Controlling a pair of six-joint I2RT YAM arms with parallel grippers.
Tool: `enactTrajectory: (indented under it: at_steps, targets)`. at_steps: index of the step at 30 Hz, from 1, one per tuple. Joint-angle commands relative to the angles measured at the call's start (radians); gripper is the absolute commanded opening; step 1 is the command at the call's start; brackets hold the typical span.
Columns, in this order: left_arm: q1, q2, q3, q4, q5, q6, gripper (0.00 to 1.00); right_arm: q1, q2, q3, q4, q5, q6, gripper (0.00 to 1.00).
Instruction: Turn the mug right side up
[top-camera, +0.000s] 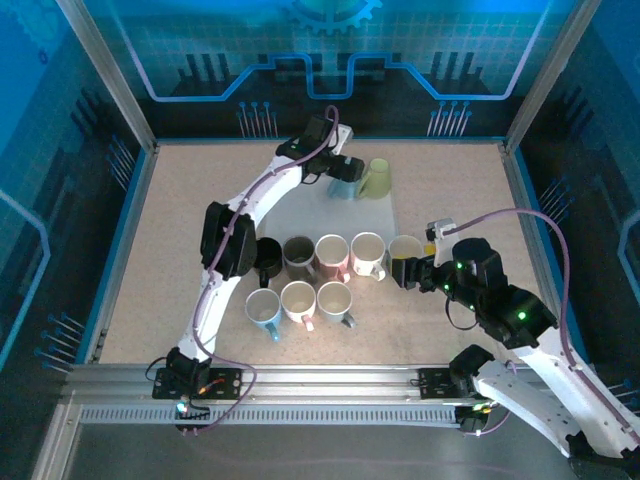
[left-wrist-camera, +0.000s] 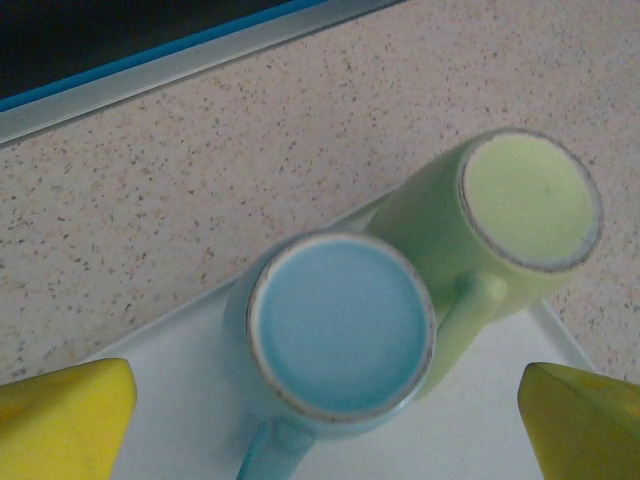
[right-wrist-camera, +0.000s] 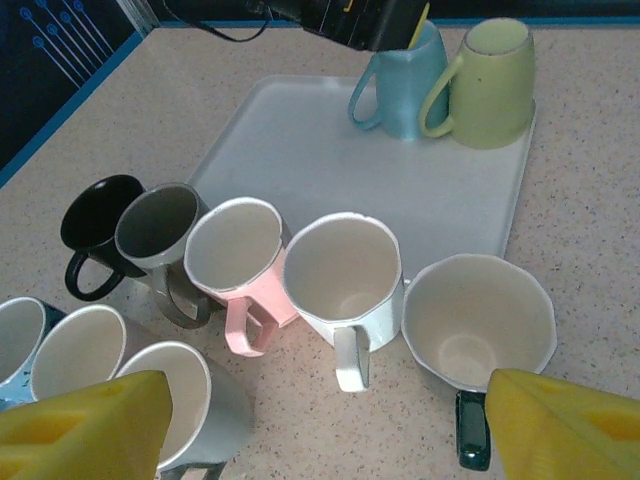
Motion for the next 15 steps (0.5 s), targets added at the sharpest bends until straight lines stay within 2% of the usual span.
enactTrajectory:
  at_steps: [1, 12, 15]
  targets:
    - [-0.001, 0.052, 0.058, 0.028, -0.003, -0.065, 0.99, -0.032, 0.006, -0.018, 0.036, -0.070, -0.015, 0.83]
    - [-0.007, 0.127, 0.062, 0.060, 0.007, -0.125, 0.98, -0.060, 0.018, -0.033, 0.056, -0.111, -0.019, 0.83]
    - [-0.009, 0.149, 0.072, 0.062, -0.016, -0.137, 0.93, -0.061, 0.018, -0.042, 0.067, -0.126, -0.014, 0.83]
